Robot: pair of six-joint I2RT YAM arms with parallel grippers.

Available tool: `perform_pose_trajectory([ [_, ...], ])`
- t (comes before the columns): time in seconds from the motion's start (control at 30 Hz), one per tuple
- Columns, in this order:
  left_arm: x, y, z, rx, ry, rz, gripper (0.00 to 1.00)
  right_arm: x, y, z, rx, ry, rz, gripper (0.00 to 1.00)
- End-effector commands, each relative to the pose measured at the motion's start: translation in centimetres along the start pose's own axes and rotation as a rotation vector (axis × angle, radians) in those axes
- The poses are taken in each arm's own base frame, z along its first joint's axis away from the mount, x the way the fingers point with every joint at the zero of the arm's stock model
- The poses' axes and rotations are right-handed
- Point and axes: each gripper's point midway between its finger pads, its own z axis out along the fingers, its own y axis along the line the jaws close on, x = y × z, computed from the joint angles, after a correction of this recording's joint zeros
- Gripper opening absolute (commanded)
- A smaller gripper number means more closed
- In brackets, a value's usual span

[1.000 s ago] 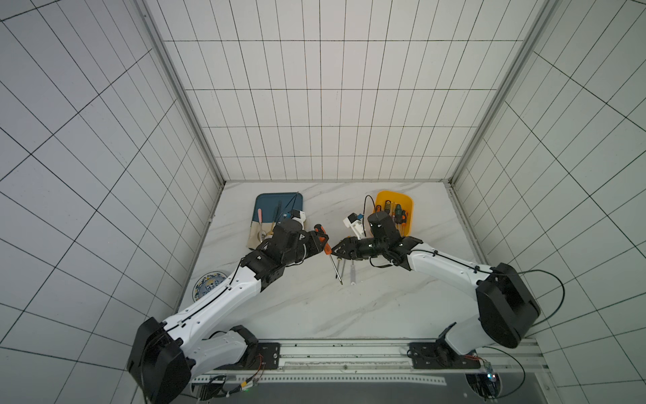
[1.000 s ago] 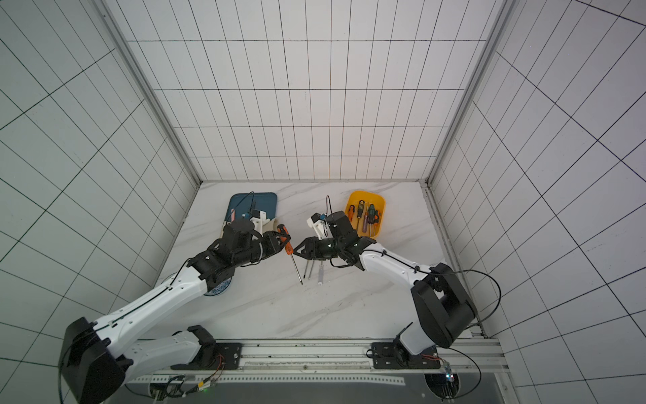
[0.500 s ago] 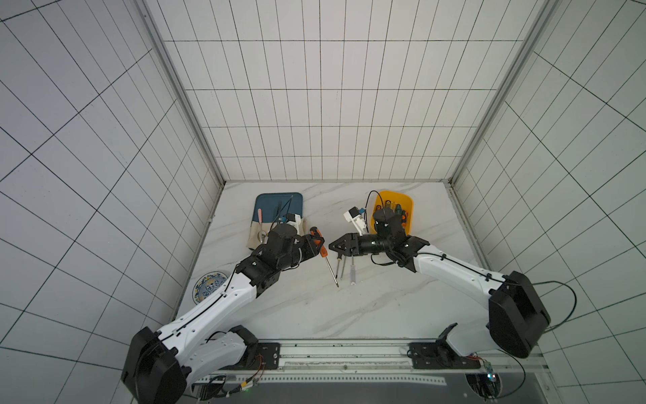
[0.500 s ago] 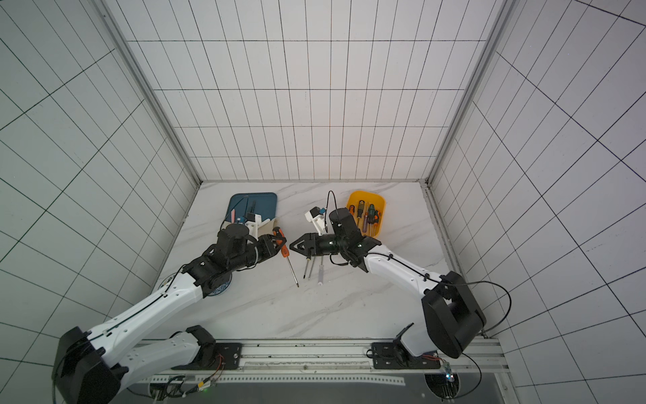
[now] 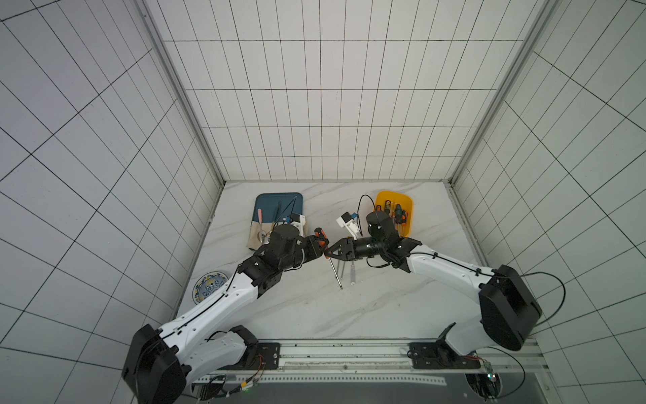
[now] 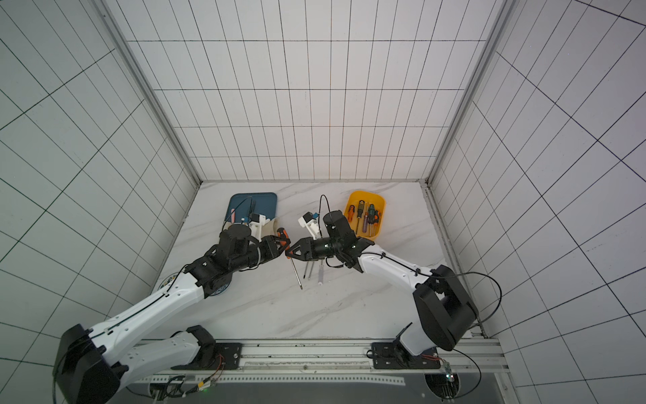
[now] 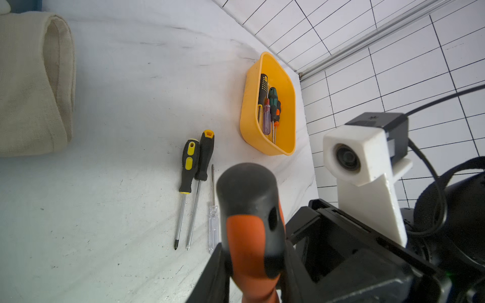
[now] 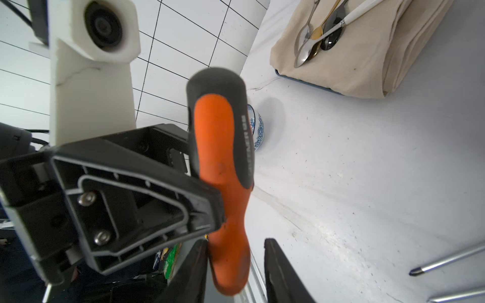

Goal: Put the screwdriver on the desktop into the storage box
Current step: Place the screwdriver in the storage box.

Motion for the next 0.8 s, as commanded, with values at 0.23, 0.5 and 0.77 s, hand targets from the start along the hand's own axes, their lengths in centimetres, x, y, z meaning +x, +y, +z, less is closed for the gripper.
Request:
perform_pose_trajectory([
  [0.23,-1.3,-1.0,-1.3,0.044,-0.062,0.0,0.44,-2.2,0.6,-0.3,0.026,-0.048,-0.032,0.01],
  [0.5,-1.6,3.5,-4.3,-0.158,-0.12,-0.035,0.68,-6.2,-6.5,-7.9,0.333,-0.218,0.098,0.0],
  [0.77,2.1,5.4,-3.9,-0.196,0.041,-0.049,0.69,-11.0,-17.6,-19.7,0.773,-0.429,0.336,0.0],
])
